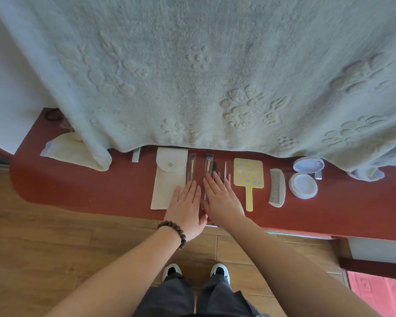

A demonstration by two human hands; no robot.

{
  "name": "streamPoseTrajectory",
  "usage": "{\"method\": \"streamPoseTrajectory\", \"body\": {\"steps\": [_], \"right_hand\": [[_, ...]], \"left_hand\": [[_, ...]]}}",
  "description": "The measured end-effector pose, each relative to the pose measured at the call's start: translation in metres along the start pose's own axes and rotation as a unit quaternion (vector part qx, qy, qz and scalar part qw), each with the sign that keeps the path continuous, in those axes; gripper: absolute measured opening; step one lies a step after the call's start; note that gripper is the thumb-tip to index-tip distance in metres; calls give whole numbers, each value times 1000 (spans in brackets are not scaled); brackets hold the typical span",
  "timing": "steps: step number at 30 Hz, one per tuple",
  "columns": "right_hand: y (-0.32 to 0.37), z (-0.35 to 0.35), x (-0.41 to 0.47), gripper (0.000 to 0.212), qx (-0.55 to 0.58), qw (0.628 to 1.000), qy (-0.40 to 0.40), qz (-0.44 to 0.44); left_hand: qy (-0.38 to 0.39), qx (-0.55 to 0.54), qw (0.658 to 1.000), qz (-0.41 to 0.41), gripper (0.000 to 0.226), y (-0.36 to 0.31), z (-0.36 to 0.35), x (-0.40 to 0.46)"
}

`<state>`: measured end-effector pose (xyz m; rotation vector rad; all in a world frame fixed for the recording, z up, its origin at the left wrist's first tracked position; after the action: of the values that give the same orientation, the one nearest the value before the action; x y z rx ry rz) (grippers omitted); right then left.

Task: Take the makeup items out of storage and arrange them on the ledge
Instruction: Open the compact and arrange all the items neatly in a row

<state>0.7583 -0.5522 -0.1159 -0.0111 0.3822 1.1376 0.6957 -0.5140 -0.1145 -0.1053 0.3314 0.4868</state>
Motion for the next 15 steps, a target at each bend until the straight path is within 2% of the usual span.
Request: {"method": "streamPoseTrajectory", "body": {"steps": [7,12,15], "right_hand": [[14,2,-4,58,4,999,-2,40],[-9,23,-21,60,70,995,-74,-18],[-29,18,-32,60,81,993,-66,-60]], "left_hand": [[-3,-6,1000,-12,76,3,-3,0],[-30,-18,999,-18,77,-4,5,2],[-25,-23,999,-25,78,-10,5,6]]}}
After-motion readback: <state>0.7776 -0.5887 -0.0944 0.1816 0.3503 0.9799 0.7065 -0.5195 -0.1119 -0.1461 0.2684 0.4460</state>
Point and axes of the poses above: each hand's wrist, its own x-axis towards the middle knuckle, its own z-axis out of the back of the hand, y = z × x, the point moved 10 cm from there along x, towards the middle knuckle, and after that the axes turned 7 degrees about z, right-handed, at the moved point
